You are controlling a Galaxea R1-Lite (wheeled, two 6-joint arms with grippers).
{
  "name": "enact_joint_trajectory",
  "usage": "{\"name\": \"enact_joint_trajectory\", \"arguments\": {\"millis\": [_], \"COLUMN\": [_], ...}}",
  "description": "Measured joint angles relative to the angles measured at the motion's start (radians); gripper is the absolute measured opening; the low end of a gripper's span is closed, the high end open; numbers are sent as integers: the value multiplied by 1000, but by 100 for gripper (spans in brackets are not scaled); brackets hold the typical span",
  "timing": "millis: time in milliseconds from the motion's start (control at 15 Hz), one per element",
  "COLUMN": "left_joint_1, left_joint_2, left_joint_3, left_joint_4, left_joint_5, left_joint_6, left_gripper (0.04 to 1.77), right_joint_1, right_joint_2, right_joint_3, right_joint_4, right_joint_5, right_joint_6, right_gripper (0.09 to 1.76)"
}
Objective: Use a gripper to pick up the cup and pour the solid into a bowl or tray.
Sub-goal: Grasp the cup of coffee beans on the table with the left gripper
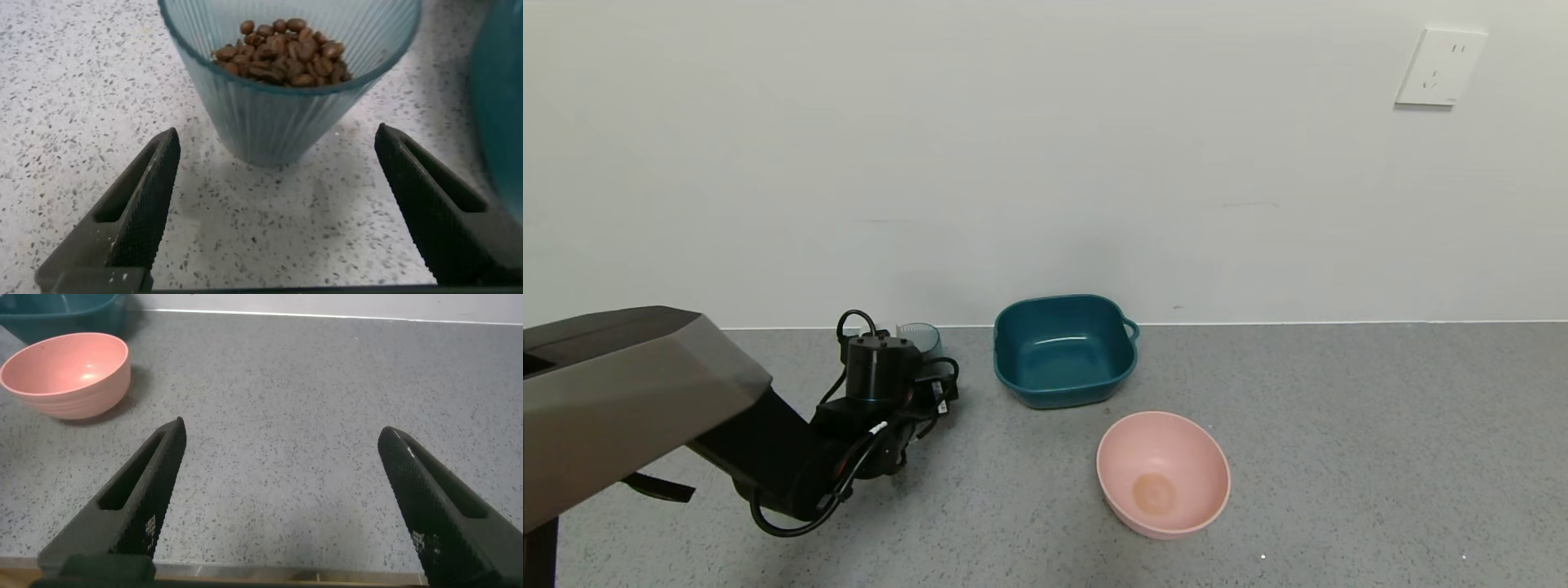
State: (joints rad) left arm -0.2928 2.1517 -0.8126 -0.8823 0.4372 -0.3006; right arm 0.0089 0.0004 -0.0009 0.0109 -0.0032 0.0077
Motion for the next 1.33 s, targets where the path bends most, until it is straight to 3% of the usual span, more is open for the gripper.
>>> {"name": "enact_joint_trajectory", "arguments": {"millis": [333, 667, 1000, 1333], "left_joint_1": [-1, -5, -5, -5], "left_joint_2": [46, 119, 182, 208], "left_joint_3": [-5, -9, -61, -94], "left_joint_4": [-113, -291, -316, -323], "left_joint_5": [47, 108, 176, 186], "left_joint_6": [66, 195, 213, 201], "left_gripper": [172, 172, 172, 172], "right_joint_1": [0, 0, 0, 0], "right_joint_2": [0, 0, 0, 0], "right_joint_3": [0, 0, 1, 1], "right_joint_4": [0, 0, 0, 0], "right_joint_5": [0, 0, 0, 0], "right_joint_6": [0, 0, 0, 0], "right_gripper": [171, 171, 171, 171]}}
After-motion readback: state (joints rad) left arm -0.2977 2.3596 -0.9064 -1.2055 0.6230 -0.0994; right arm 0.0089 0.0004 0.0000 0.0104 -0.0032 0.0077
